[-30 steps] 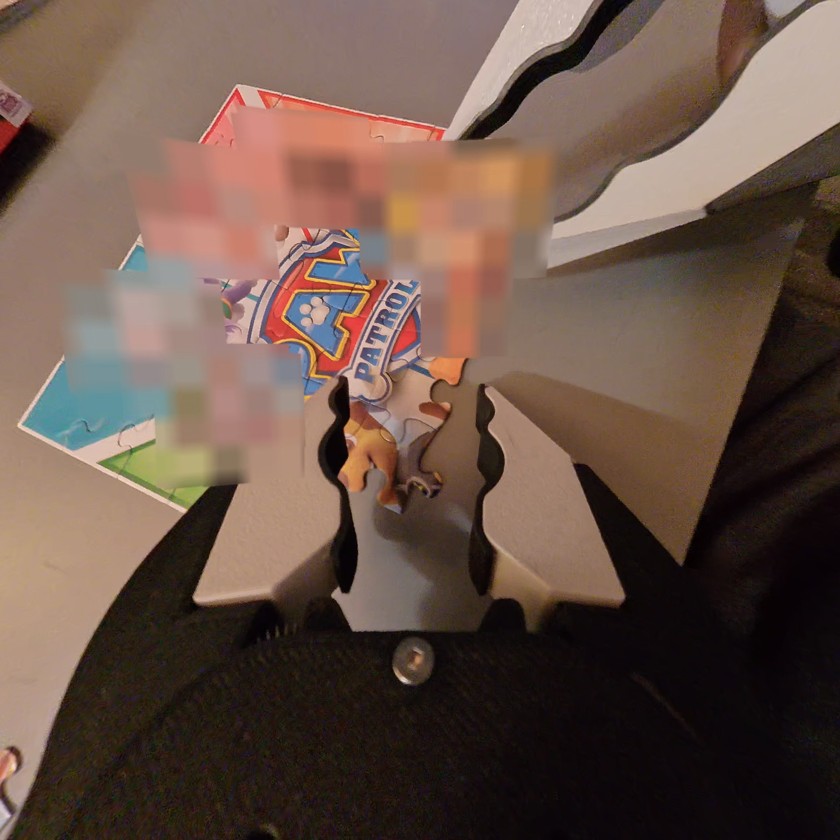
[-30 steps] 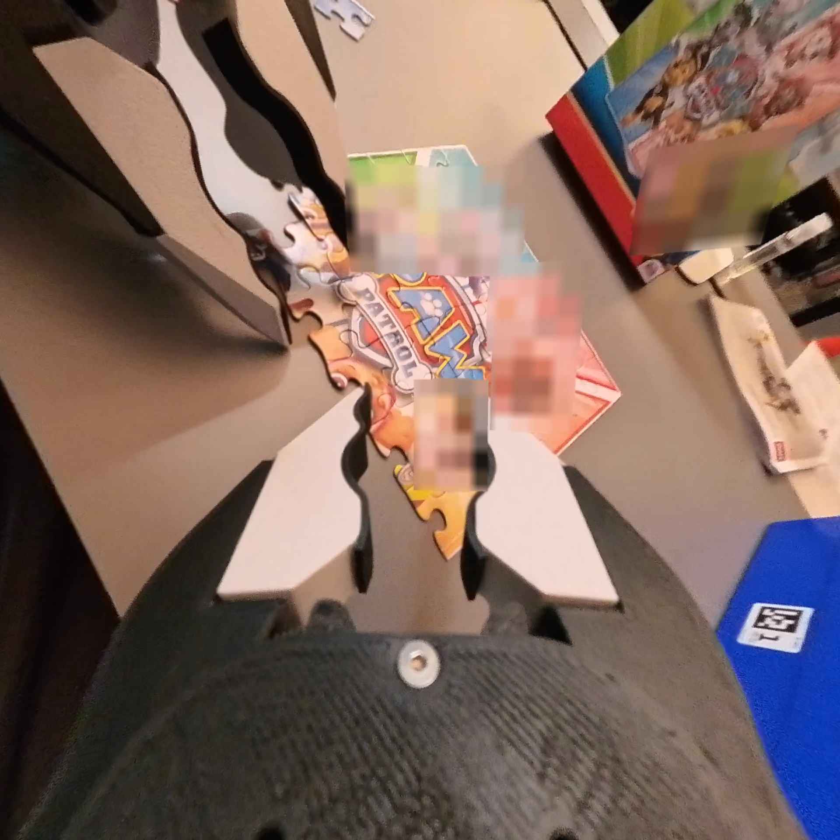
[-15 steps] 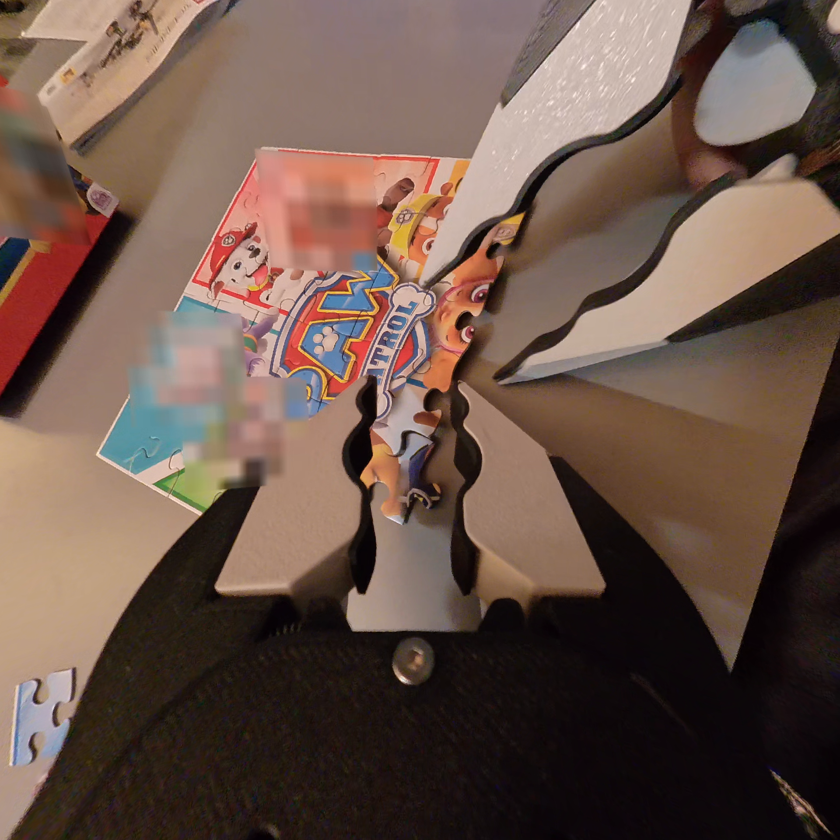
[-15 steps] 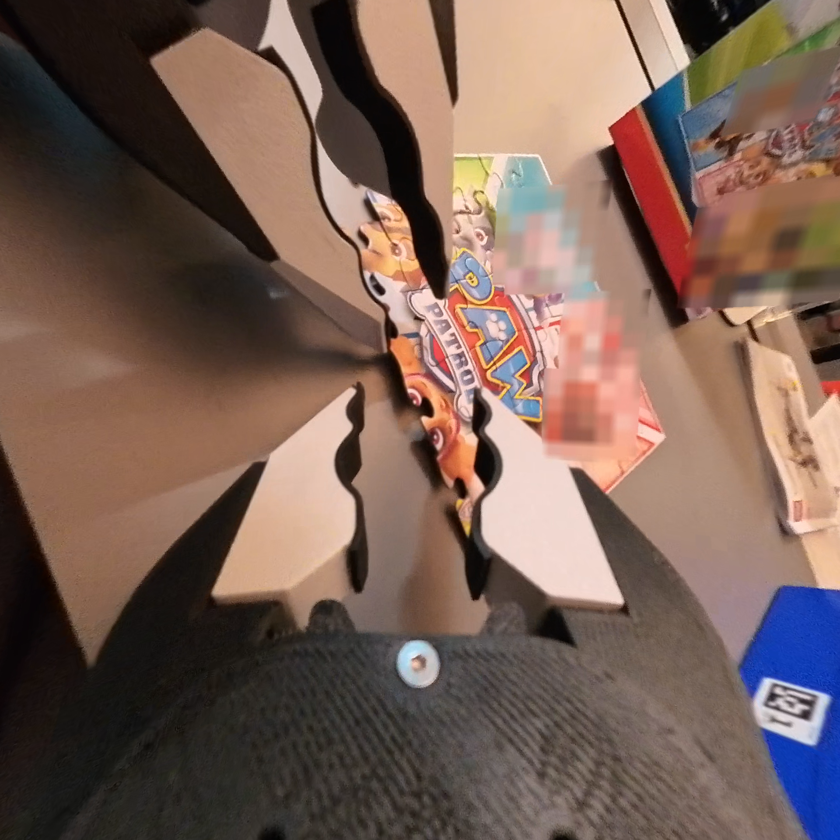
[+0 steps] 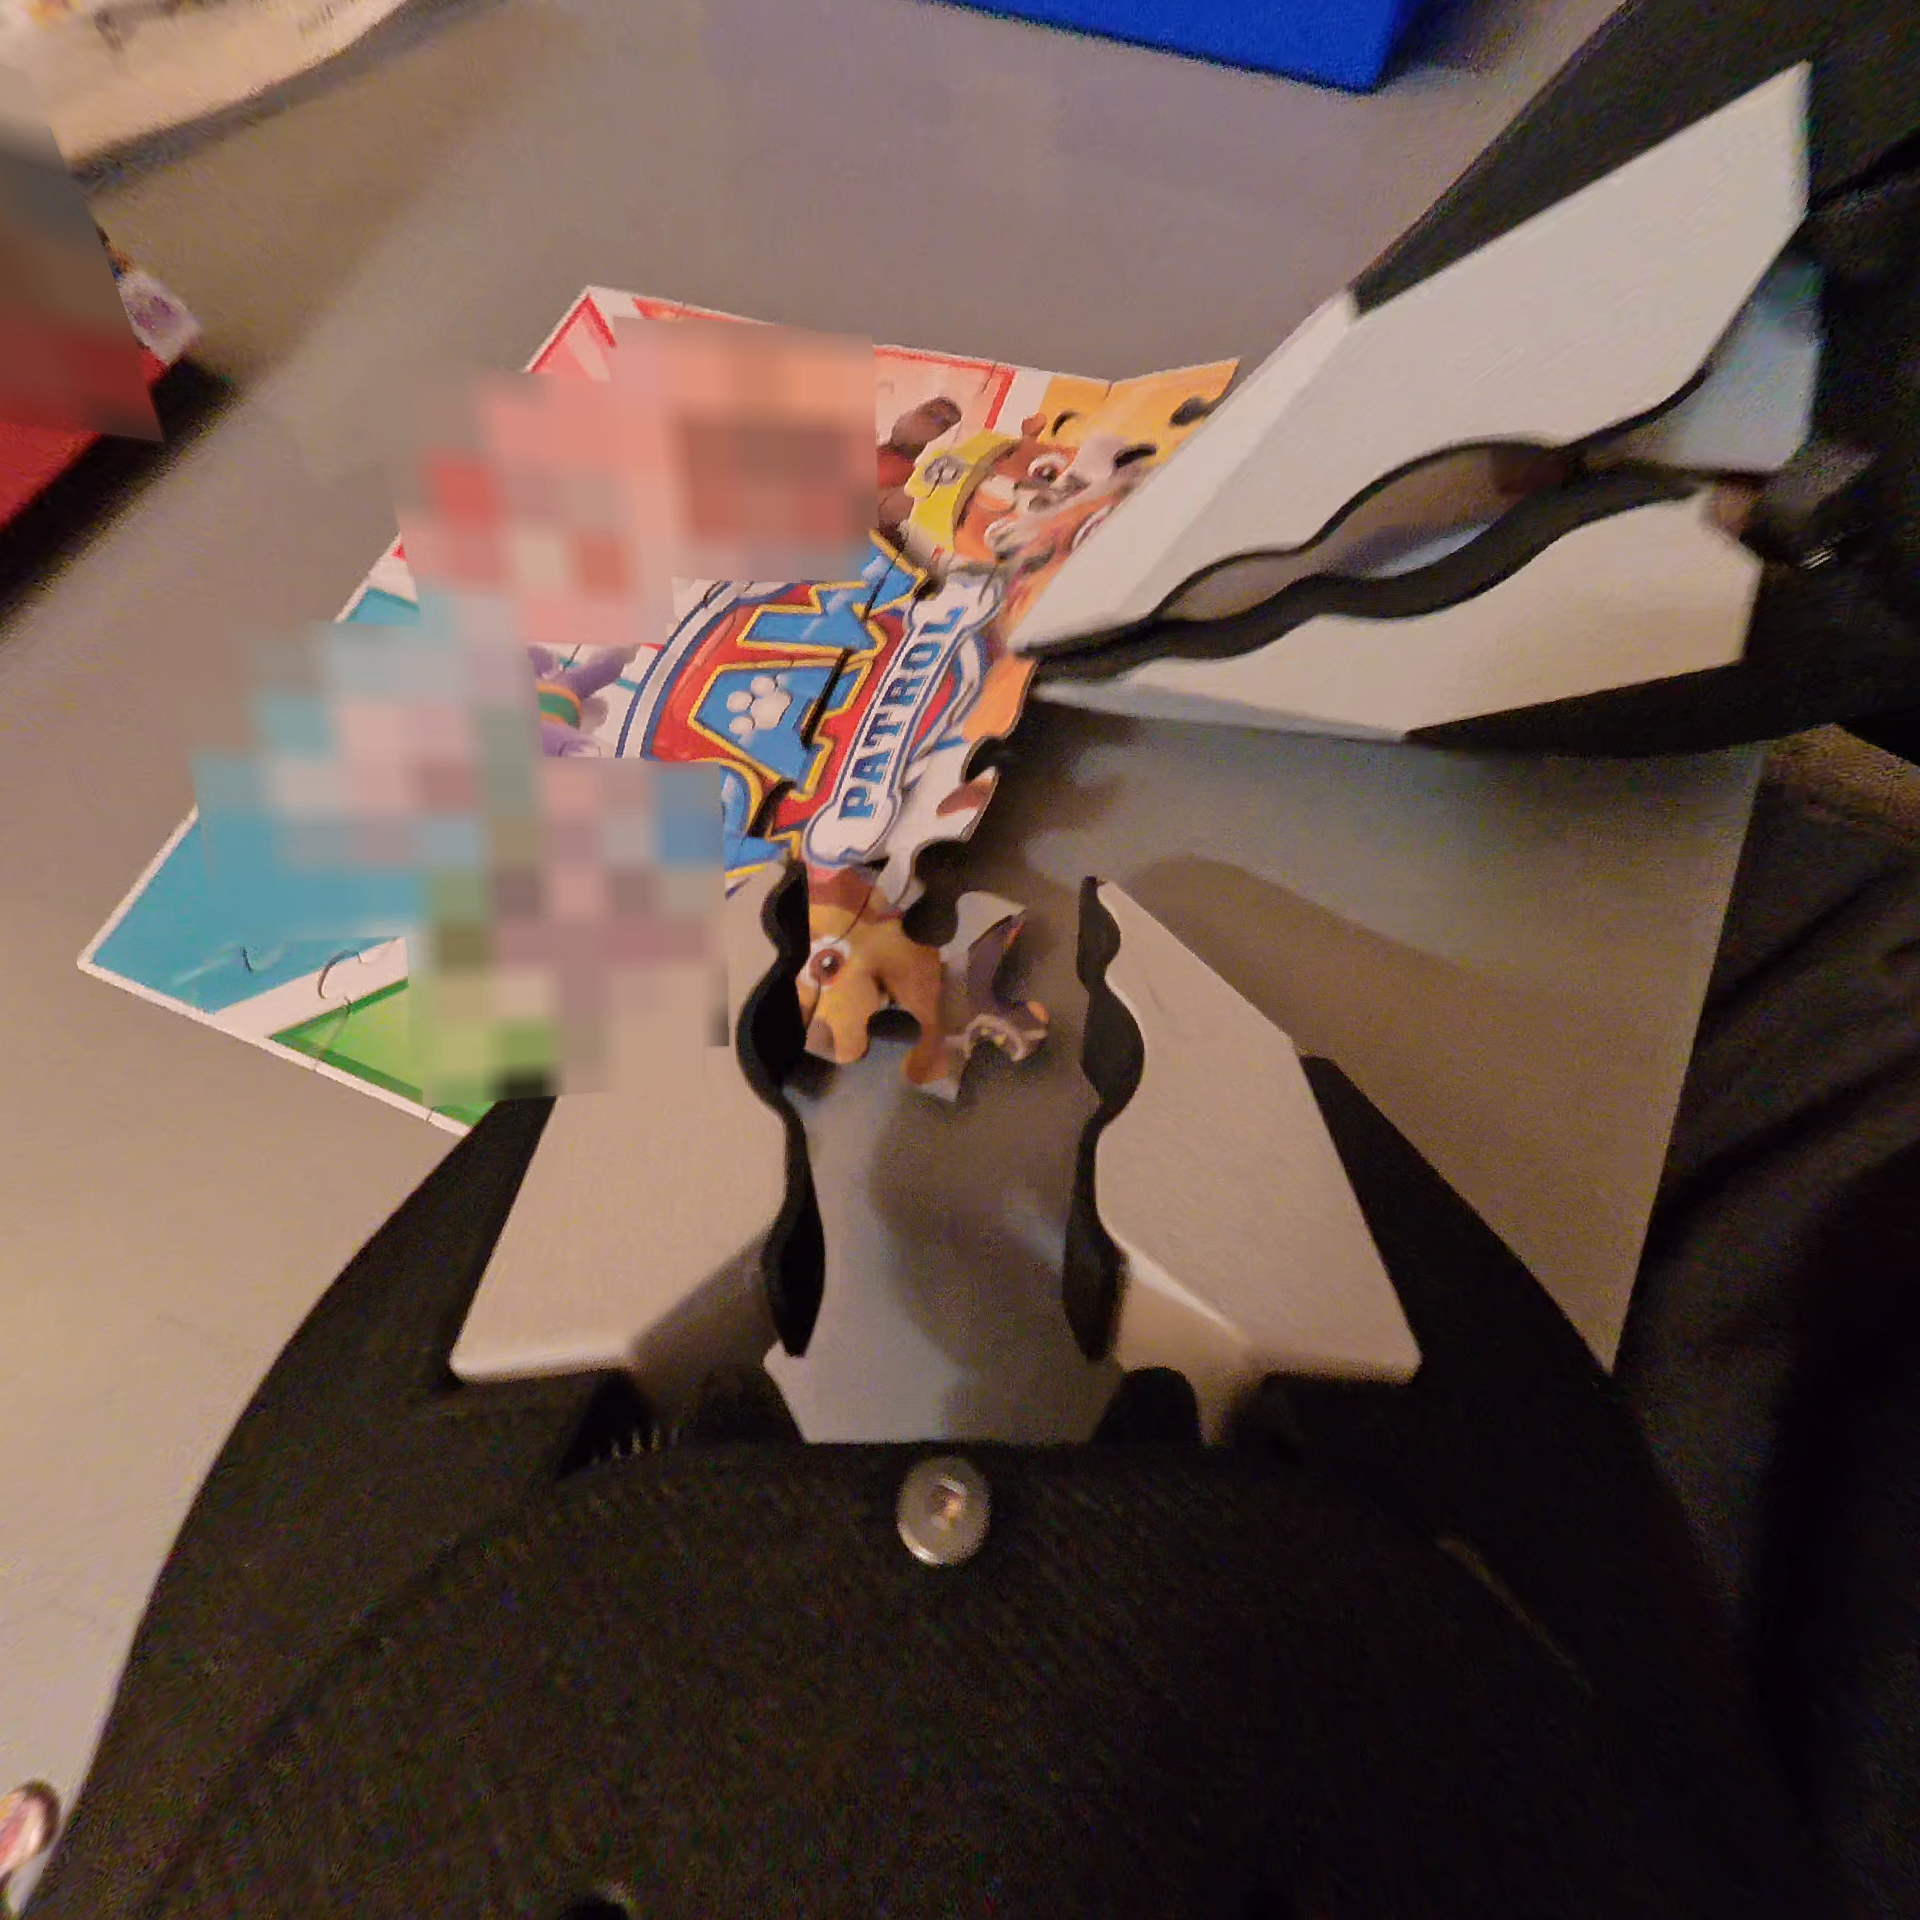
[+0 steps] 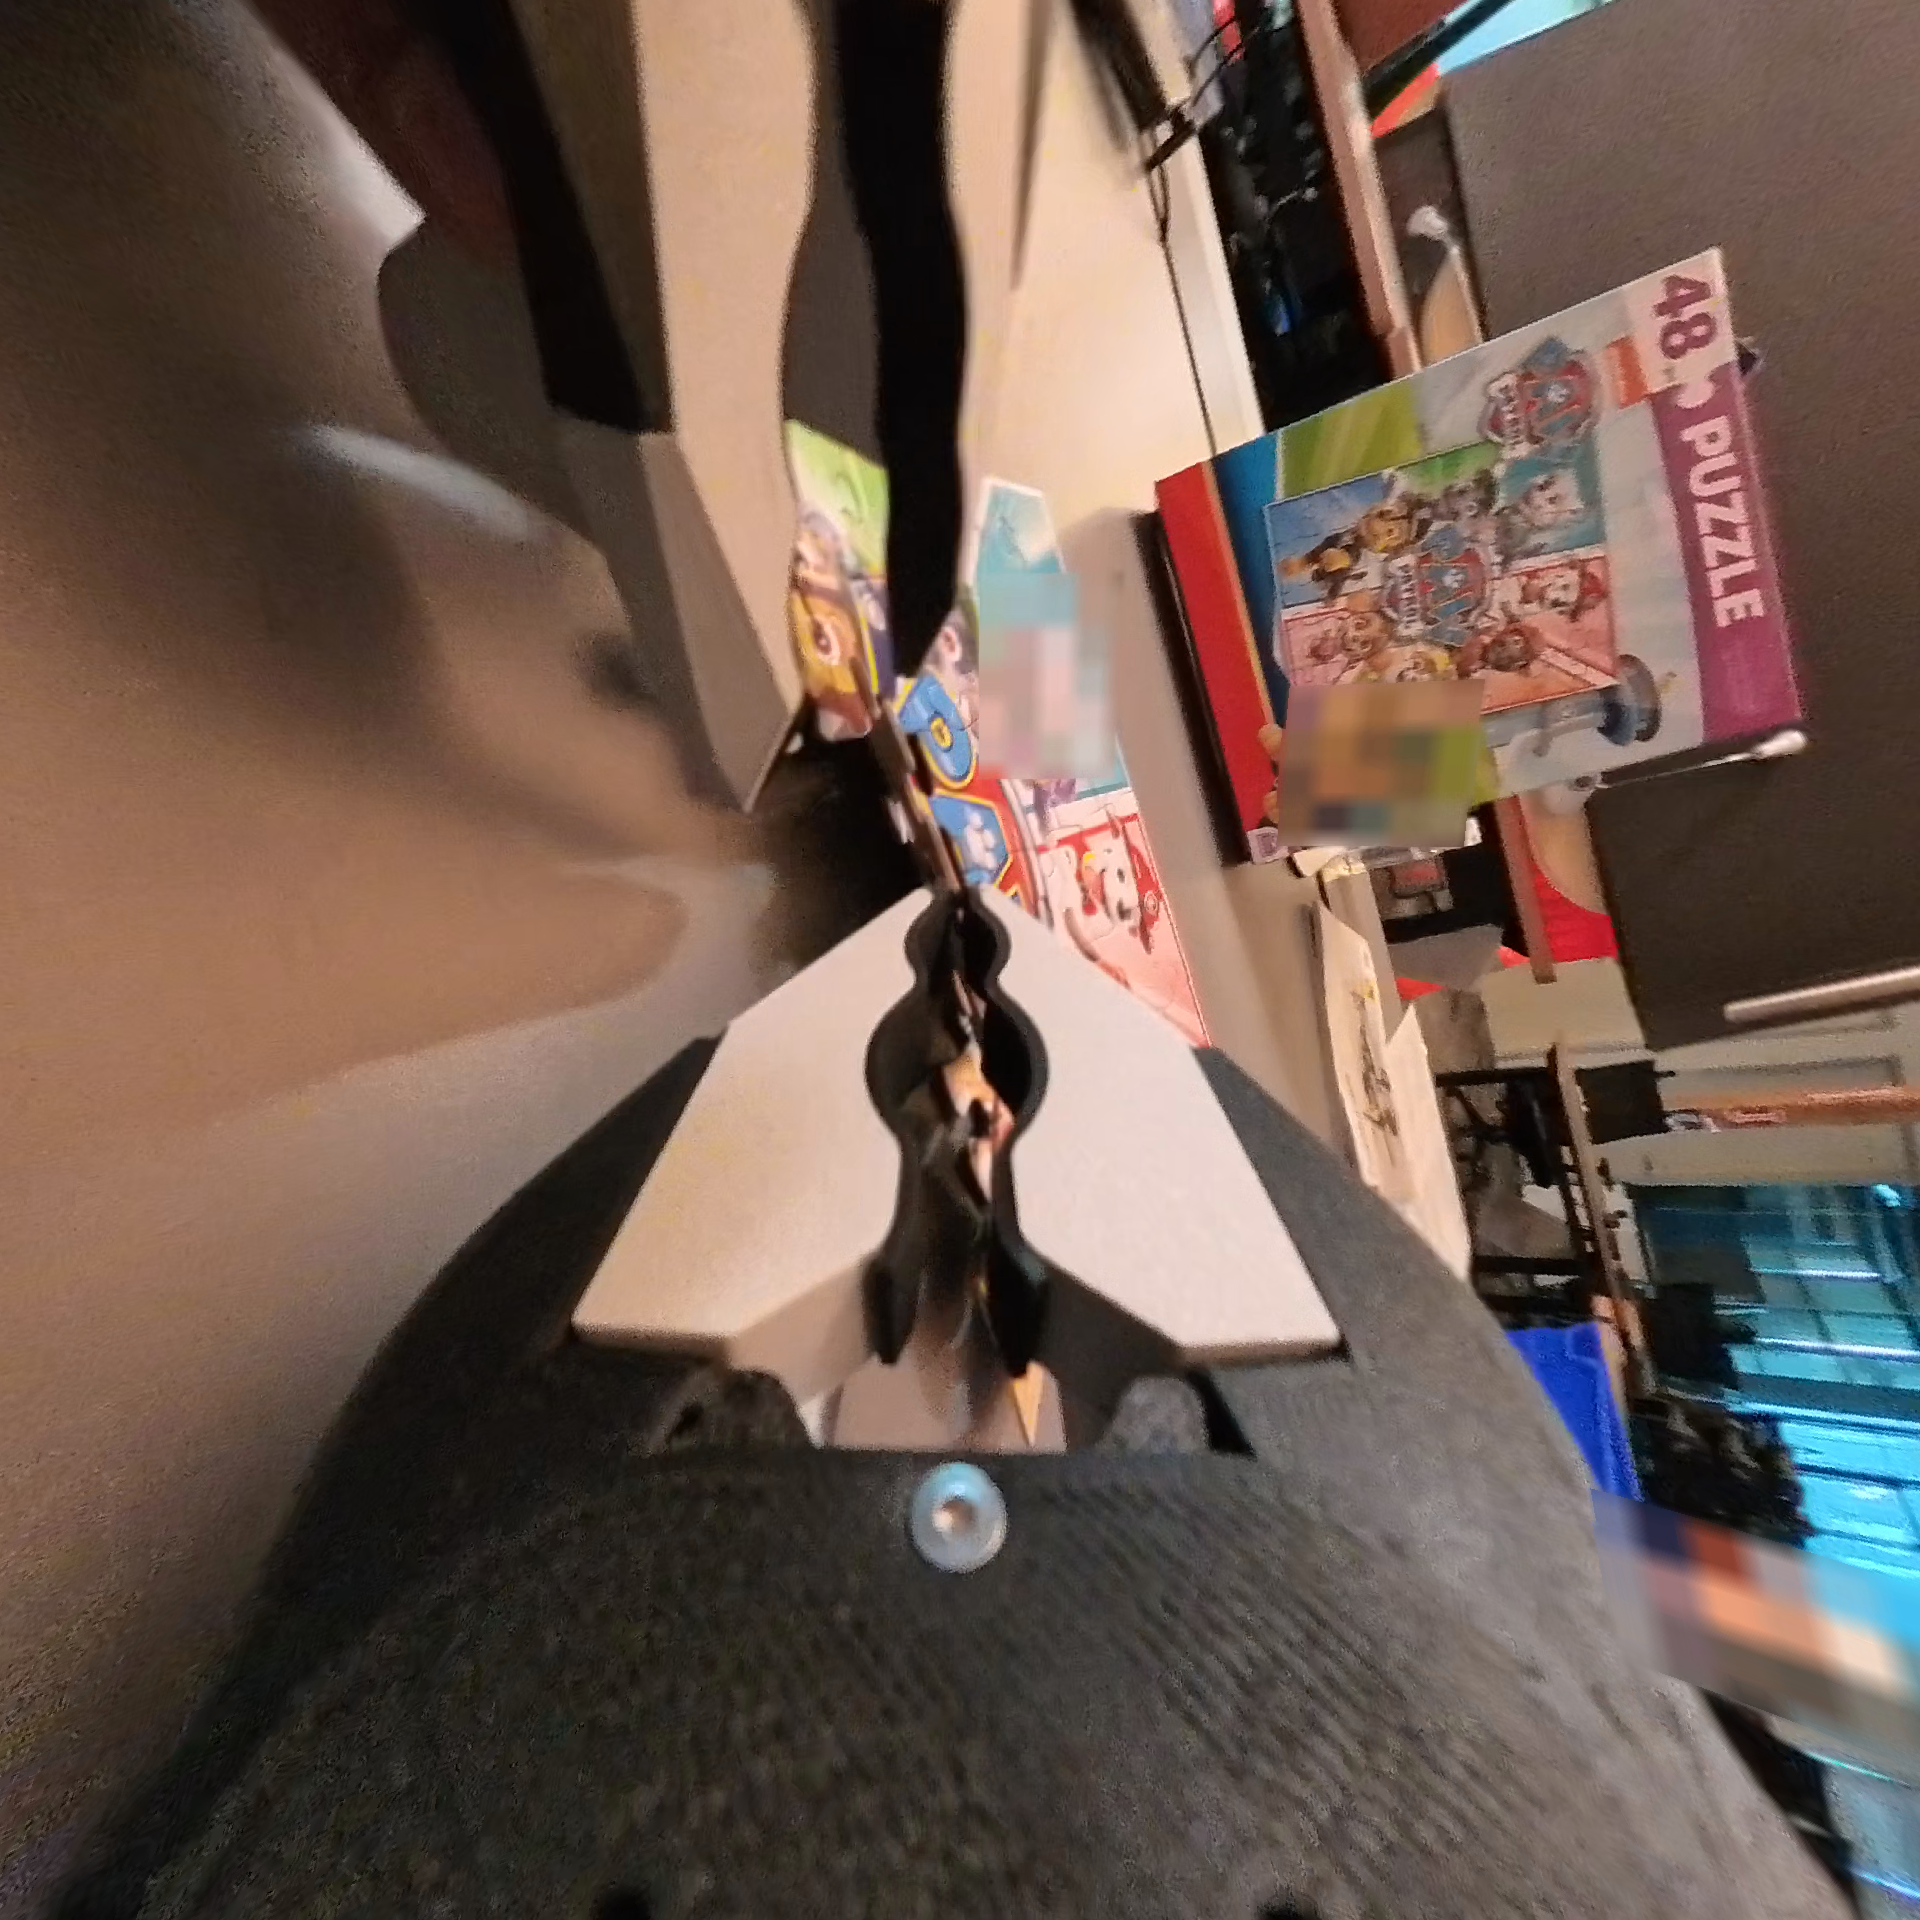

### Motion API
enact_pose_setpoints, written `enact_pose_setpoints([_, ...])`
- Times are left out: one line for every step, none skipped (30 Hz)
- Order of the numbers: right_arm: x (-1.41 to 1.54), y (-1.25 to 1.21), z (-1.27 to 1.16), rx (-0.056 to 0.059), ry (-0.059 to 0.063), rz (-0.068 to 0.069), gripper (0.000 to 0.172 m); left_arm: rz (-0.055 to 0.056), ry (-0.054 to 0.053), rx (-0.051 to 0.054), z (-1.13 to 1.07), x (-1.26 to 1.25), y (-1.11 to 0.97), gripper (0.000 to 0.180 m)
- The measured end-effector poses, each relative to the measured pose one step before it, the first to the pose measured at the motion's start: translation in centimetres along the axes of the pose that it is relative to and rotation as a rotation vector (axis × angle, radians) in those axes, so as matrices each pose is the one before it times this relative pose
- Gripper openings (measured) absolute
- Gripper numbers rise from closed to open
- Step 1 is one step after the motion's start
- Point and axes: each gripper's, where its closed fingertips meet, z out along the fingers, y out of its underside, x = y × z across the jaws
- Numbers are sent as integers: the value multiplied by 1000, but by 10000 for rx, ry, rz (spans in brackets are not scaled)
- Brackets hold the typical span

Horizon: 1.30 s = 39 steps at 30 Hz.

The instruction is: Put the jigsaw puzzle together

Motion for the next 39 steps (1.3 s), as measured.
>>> enact_pose_setpoints([213, -147, -194, 189, 33, 337, 0, -72, -35, -192, 111, -165, 404, 50])
enact_pose_setpoints([217, -145, -207, 192, -2, 341, 0, 7, -98, -141, 43, -159, 223, 50])
enact_pose_setpoints([100, -189, -218, 222, -85, 332, 0, 68, -98, -2, -21, -88, 23, 50])
enact_pose_setpoints([-24, -227, -240, 236, -160, 331, 0, 71, -67, 29, -33, -10, -49, 49])
enact_pose_setpoints([-29, -155, -222, 173, -144, 299, 0, 48, -30, 2, -19, 33, -11, 49])
enact_pose_setpoints([120, -48, -240, 103, -18, 220, 0, 29, -3, -13, -12, 68, 10, 49])
enact_pose_setpoints([187, -31, -252, 87, 57, 124, 0, 24, 3, 4, -11, 55, -2, 49])
enact_pose_setpoints([173, -36, -257, 71, 58, 74, 0, 20, 9, 35, -34, 68, -35, 49])
enact_pose_setpoints([147, -46, -255, 54, 38, 40, 0, 2, 45, 104, -102, 109, -164, 48])
enact_pose_setpoints([104, -136, -272, 76, 49, -33, 0, -99, 167, 170, -177, 268, -298, 47])
enact_pose_setpoints([96, -253, -298, 127, 103, -175, 0, -253, 304, 243, -274, 406, -453, 46])
enact_pose_setpoints([76, -332, -307, 146, 174, -350, 0, -398, 473, 347, -357, 585, -619, 46])
enact_pose_setpoints([110, -320, -266, 101, 281, -536, 0, -556, 636, 442, -425, 733, -754, 46])
enact_pose_setpoints([92, -263, -209, 10, 343, -697, 0, -707, 746, 500, -466, 778, -820, 46])
enact_pose_setpoints([28, -228, -111, -70, 334, -769, 0, -831, 799, 559, -482, 751, -873, 47])
enact_pose_setpoints([-20, -203, -37, -132, 310, -760, 0, -903, 838, 580, -482, 702, -853, 47])
enact_pose_setpoints([-21, -193, 25, -163, 284, -704, 0, -944, 780, 515, -460, 536, -730, 48])
enact_pose_setpoints([-79, -282, 45, -117, 237, -625, 0, -937, 641, 314, -388, 306, -411, 48])
enact_pose_setpoints([-84, -379, 36, -44, 198, -542, 0, -815, 517, 97, -274, 168, -94, 48])
enact_pose_setpoints([-24, -392, 23, -18, 205, -470, 0, -656, 365, 0, -188, 17, 91, 47])
enact_pose_setpoints([-35, -393, 9, 12, 174, -400, 0, -504, 311, 16, -137, 13, 78, 44])
enact_pose_setpoints([-43, -331, 23, 12, 118, -324, 0, -392, 304, 122, -144, 70, -43, 37])
enact_pose_setpoints([-41, -231, 18, -9, 83, -245, 0, -329, 273, 201, -157, 72, -174, 31])
enact_pose_setpoints([-18, -179, 7, -1, 61, -174, 0, -283, 265, 194, -183, 88, -198, 22])
enact_pose_setpoints([20, -113, 1, 20, 47, -93, 0, -253, 259, 147, -190, 107, -193, 14])
enact_pose_setpoints([115, -69, -17, 28, 68, -8, 1, -203, 124, 131, -199, -58, -192, 5])
enact_pose_setpoints([182, -70, -52, 66, 77, 59, 1, -124, 26, 72, -181, -156, -121, 4])
enact_pose_setpoints([129, -105, -49, 90, 20, 109, 0, -73, 45, 9, -121, -74, -29, 3])
enact_pose_setpoints([55, -69, -19, 61, -25, 143, 1, -56, 38, -10, -96, -5, -8, 2])
enact_pose_setpoints([62, -55, -16, 52, -8, 155, 1, -15, 31, 13, -84, 59, -60, 1])
enact_pose_setpoints([75, -92, -30, 72, 10, 154, 1, 29, 16, 23, -106, 90, -96, 1])
enact_pose_setpoints([19, -51, -19, 41, -19, 151, 1, 61, -20, 31, -113, 70, -120, 1])
enact_pose_setpoints([-23, 109, -2, -33, -46, 147, 0, 49, 4, 102, -218, 101, -243, 1])
enact_pose_setpoints([-47, 166, 20, -25, -59, 136, 0, -1, 25, 98, -305, 116, -293, 0])
enact_pose_setpoints([-38, 167, 21, -15, -61, 140, 0, 16, 15, 94, -382, 114, -325, 0])
enact_pose_setpoints([22, 180, 5, -20, -25, 132, 0, 39, -12, 85, -453, 117, -351, 0])
enact_pose_setpoints([-11, 186, 16, -28, -66, 145, 0, 76, -54, 116, -540, 109, -408, 0])
enact_pose_setpoints([17, 197, 10, -39, -71, 172, 0, 95, -80, 117, -611, 117, -445, 0])
enact_pose_setpoints([124, 106, -35, 17, -39, 206, 0, 102, -81, 102, -655, 154, -454, 0])
